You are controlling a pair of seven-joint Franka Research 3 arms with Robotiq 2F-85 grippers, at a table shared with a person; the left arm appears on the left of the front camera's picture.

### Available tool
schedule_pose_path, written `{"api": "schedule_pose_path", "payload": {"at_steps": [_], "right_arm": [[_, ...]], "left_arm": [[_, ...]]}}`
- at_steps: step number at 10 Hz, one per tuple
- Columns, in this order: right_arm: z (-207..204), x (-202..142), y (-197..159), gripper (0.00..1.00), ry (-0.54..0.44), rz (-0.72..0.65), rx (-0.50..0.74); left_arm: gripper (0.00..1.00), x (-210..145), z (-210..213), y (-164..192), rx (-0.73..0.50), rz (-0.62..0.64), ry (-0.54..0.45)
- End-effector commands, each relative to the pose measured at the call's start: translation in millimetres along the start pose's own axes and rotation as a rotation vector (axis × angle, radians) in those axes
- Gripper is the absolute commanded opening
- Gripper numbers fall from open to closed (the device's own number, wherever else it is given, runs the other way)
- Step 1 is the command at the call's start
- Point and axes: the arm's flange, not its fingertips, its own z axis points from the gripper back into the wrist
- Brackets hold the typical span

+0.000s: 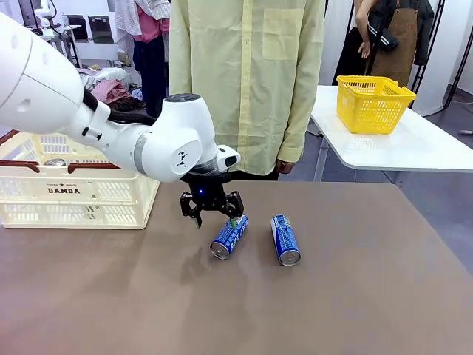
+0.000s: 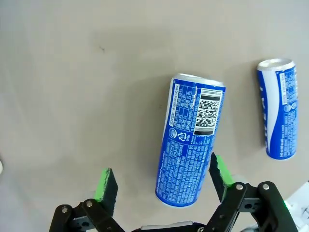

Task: Place the drinks into the Shopping basket.
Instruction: Pick up one drink and place it into the Shopping basket.

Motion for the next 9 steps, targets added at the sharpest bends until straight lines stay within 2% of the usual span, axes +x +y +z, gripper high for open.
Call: {"api": "schedule_pose_path", "payload": {"at_steps": [1,2,4,5,6,9], "right_arm": [[0,0,2,1.0,-0.004,0.005,-0.003],[0,0,2,1.0,-0.004,0.005,-0.003],[0,0,2,1.0,-0.004,0.005,-0.003],[0,0,2,1.0,-0.004,0.005,-0.003],[0,0,2,1.0,-0.004,0.005,-0.003],[0,0,2,1.0,-0.004,0.005,-0.003]], "left_arm": [[1.0,0,7,-4,-0.006,-0.018,0.004],[1.0,0,8,-7,-0.004,-0.064,-0.003],[1.0,-11,3,-16,0.026,-0.405,0.0],[1.0,-16,3,-19,0.034,-0.491,-0.022],[1.0,-18,3,-21,0.032,-0.542,0.001],[1.0,-21,1,-27,0.051,-0.533,-0.044]]}}
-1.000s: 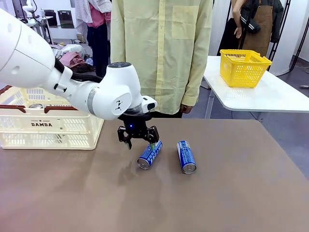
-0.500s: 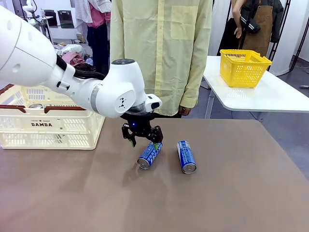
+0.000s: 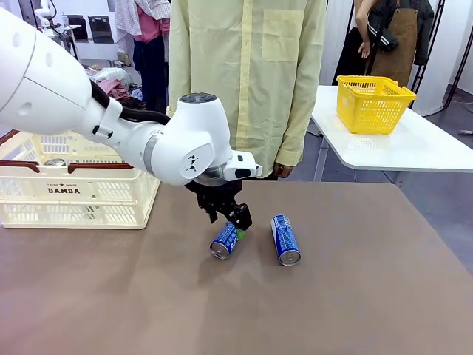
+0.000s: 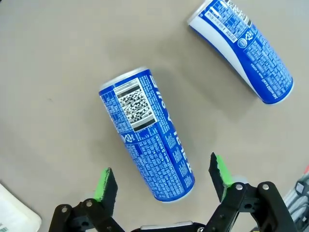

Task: Place the drinks into the Shopping basket.
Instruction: Pick up one drink and place it into the Shopping basket.

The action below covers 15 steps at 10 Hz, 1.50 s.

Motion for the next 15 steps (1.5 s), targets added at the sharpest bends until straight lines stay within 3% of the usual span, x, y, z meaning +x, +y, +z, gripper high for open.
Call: {"api": "schedule_pose_path", "payload": {"at_steps": [1,9,15], "right_arm": [[0,0,2,1.0,-0.004,0.005,-0.003],[0,0,2,1.0,-0.004,0.005,-0.003],[0,0,2,1.0,-0.004,0.005,-0.003]], "left_arm": [[1.0,-10,-2,1,0.033,0.015,-0.024],[1.0,3,-62,-3,0.145,0.097,-0.009],[1.0,4,-63,-2,0.136,0.112,-0.004]]}}
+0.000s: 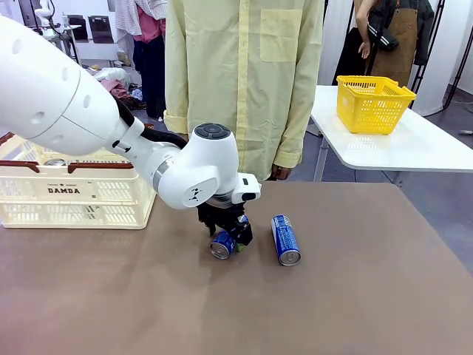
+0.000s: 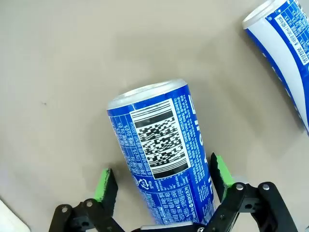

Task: Place the drinks into the Shopping basket.
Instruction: Pick up one drink and place it into the Shopping basket.

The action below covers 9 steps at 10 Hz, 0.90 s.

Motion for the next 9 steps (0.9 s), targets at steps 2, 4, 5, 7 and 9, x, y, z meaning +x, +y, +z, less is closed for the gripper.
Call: {"api": "schedule_pose_path", "payload": {"at_steps": [2,4,5,7,9], "right_arm": [[0.0,0.5,2.1,1.0,-0.004,0.005,-0.003],[0.0,0.5,2.1,1.0,-0.004,0.005,-0.003],[0.0,0.5,2.1,1.0,-0.004,0.005,-0.003],[0.0,0.5,2.1,1.0,-0.004,0.005,-0.003],[0.0,0.5,2.1,1.0,-0.004,0.005,-0.003]], "left_arm": [[1.0,6.3,0.7,-1.5,0.011,0.043,-0.003],[0.02,7.6,2.5,-2.8,0.016,0.034,-0.007],[0.0,6.9,3.3,-3.5,0.013,0.037,-0.012],[0.0,5.9,5.8,-2.9,0.006,0.042,-0.025],[0.0,4.2,5.9,-2.7,-0.002,0.045,-0.029]]}}
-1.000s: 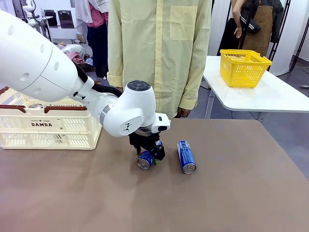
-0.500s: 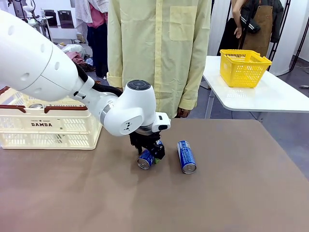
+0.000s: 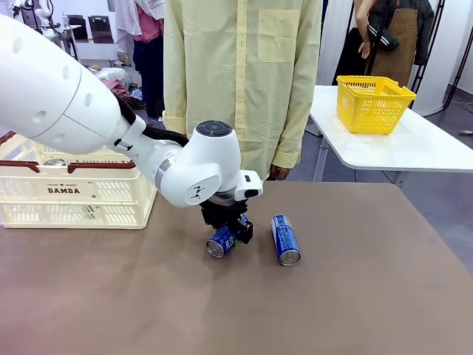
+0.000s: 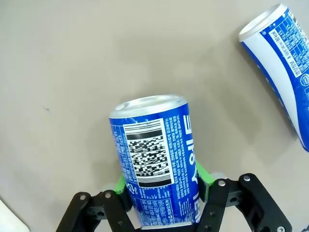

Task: Place the drinks into the Shopping basket.
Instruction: Pick up one drink and place it into the Shopping basket.

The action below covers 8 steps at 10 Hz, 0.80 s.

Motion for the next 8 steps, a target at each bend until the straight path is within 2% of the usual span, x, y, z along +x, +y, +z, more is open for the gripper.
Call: {"api": "schedule_pose_path", "payload": {"at_steps": [1,4,6,8], "right_arm": [[0,0,2,1.0,-0.004,0.005,-0.003],[0,0,2,1.0,-0.004,0.005,-0.003],[0,0,2,1.0,-0.004,0.005,-0.003],[0,0,2,1.0,-0.004,0.005,-0.003]], "left_arm": [[0.0,-2,2,0,0.0,0.027,-0.02],[0.0,-5,27,10,-0.012,0.032,-0.026],[0.0,-6,90,21,0.022,0.145,-0.034],[0.0,-31,171,16,-0.007,0.262,0.054]]}}
